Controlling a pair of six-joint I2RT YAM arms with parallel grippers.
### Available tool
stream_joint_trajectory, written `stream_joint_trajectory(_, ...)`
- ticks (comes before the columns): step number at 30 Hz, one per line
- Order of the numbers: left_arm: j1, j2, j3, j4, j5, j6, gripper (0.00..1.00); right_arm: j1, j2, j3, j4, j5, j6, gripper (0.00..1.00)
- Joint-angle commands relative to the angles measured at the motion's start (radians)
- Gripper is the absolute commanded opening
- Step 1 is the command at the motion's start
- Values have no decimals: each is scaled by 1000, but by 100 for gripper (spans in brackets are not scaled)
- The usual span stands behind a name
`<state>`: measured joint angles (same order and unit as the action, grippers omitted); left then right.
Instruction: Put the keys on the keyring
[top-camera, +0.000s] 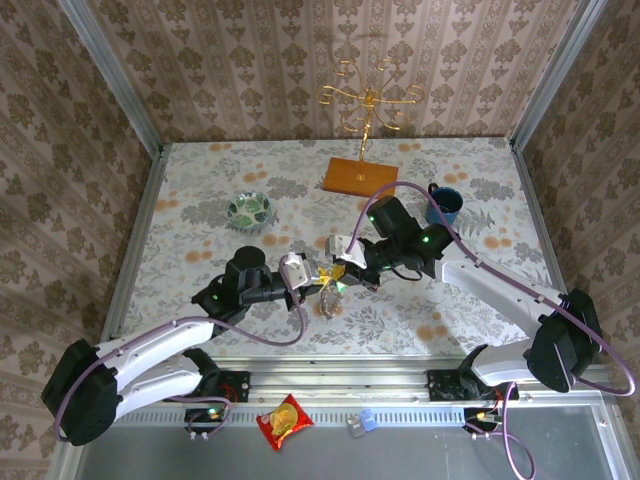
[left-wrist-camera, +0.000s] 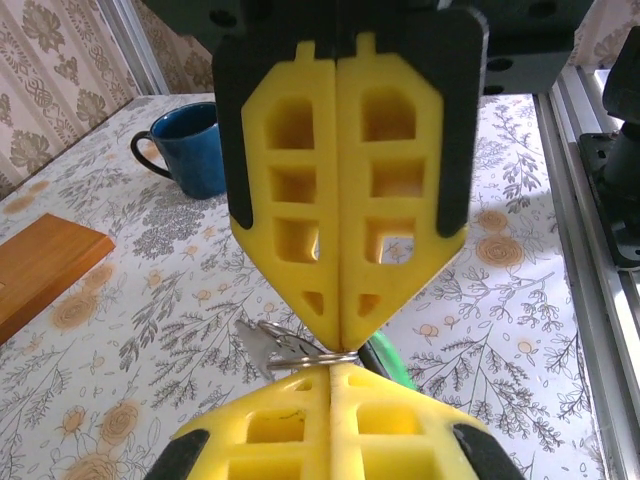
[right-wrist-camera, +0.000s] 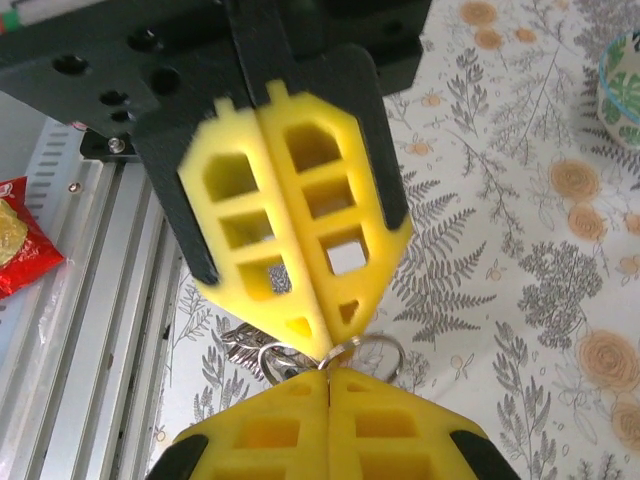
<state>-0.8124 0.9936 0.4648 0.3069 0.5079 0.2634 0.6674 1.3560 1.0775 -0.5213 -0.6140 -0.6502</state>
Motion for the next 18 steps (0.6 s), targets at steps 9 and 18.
stream_joint_trajectory(9,-28,-21,16,-46,-78,80,23,0,-15,-1,12,-37,22,0)
stream_joint_trajectory(18,-44,-72,23,-125,-154,159,41,0,-9,20,-11,-30,3,0)
